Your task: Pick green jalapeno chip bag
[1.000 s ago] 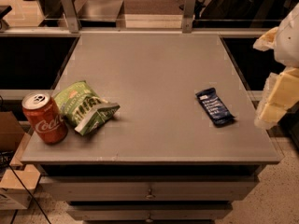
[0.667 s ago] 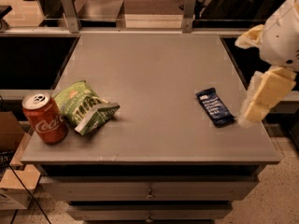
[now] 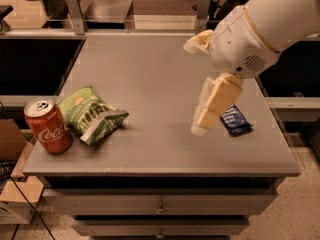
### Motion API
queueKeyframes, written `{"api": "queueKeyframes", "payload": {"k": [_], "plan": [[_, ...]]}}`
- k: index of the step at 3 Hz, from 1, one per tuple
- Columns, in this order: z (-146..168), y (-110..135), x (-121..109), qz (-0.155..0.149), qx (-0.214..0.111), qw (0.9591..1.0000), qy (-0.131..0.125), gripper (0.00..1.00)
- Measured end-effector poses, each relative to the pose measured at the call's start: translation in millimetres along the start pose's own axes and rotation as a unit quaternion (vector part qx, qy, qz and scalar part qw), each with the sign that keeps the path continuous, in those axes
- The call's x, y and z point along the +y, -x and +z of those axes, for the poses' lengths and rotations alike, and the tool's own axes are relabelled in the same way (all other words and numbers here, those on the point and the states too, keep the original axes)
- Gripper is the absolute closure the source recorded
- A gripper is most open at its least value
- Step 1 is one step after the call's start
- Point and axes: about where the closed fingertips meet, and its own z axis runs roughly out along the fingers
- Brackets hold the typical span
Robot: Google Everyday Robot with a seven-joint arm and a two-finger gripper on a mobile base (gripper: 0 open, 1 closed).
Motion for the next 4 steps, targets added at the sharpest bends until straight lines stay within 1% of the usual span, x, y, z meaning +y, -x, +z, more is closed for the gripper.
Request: {"api": "queueKeyframes", "payload": {"k": [1, 2, 3, 4], "plan": [[41, 37, -7, -0.030, -0.041, 0.9984, 0.025, 0.00], [85, 69, -14, -0.052, -0.056, 0.9960, 0.047, 0.00], [131, 96, -18, -0.065, -0.056, 0.9940, 0.068, 0.00], [171, 117, -21, -0.064, -0.069, 0.9926, 0.077, 0.00]]}}
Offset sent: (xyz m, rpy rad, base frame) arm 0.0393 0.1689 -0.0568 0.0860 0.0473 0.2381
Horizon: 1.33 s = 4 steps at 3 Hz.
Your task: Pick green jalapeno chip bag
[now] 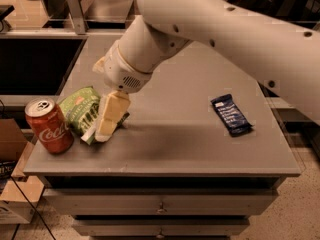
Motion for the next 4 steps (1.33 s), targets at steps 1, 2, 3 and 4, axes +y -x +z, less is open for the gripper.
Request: {"api": "queueKeyframes", "payload": {"k": [1, 2, 3, 4], "plan": [[37, 9, -13, 0.002, -0.005, 1.0000, 0.005, 0.00], [65, 7, -23, 0.006, 0.008, 0.9999, 0.011, 0.07], [72, 2, -31, 0.012, 0.021, 0.9996, 0.012, 0.23], [68, 7, -31, 0.010, 0.033, 0.9994, 0.006, 0.46]]}}
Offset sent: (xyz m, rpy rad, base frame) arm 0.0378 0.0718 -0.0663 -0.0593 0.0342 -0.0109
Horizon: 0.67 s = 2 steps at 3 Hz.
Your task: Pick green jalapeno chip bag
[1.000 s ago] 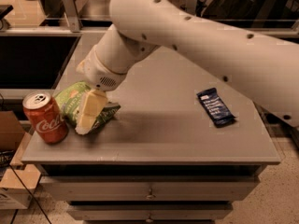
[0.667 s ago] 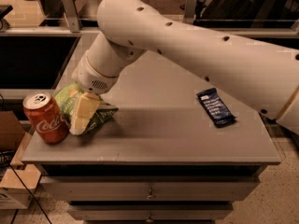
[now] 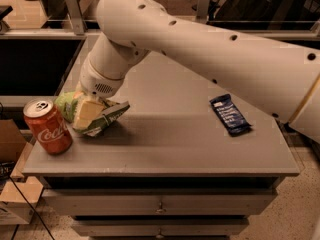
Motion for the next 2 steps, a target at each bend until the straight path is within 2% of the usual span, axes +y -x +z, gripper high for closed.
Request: {"api": "queueKeyframes", "payload": {"k": [1, 2], "plan": [[-10, -3, -2, 0.008, 0.004, 0.9999, -0.008, 0.70], [-53, 3, -16, 0.000, -0.008, 0.9994, -0.032, 0.93]]}}
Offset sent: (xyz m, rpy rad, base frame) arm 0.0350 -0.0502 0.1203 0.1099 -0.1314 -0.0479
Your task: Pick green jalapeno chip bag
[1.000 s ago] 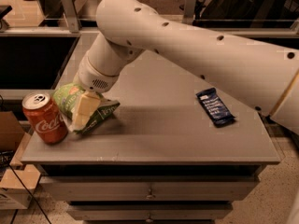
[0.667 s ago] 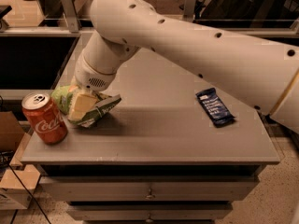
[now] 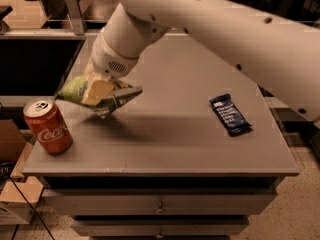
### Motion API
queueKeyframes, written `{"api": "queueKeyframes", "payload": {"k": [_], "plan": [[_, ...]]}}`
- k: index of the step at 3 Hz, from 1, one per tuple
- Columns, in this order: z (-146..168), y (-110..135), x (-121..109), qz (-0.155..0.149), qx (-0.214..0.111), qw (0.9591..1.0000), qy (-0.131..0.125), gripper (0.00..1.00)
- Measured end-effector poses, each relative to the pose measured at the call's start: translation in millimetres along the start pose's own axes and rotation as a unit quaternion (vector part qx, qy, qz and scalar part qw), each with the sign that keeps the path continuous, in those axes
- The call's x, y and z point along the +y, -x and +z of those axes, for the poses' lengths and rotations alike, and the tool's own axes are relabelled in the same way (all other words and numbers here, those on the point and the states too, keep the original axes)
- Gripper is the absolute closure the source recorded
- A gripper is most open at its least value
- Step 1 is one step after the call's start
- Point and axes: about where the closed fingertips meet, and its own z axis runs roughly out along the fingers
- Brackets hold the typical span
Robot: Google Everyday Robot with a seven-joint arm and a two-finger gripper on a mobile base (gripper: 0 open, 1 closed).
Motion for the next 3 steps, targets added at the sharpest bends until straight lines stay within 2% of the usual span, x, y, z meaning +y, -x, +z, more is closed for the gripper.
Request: {"api": "queueKeyframes", "payload": {"k": [1, 2, 3], "plan": [[-61, 6, -32, -0.016, -0.021, 0.9991, -0.034, 1.00], [-119, 10, -61, -0.023, -0.047, 0.9967, -0.063, 1.00], [-156, 28, -76, -0.035, -0.065, 0.9924, -0.098, 1.00]]}}
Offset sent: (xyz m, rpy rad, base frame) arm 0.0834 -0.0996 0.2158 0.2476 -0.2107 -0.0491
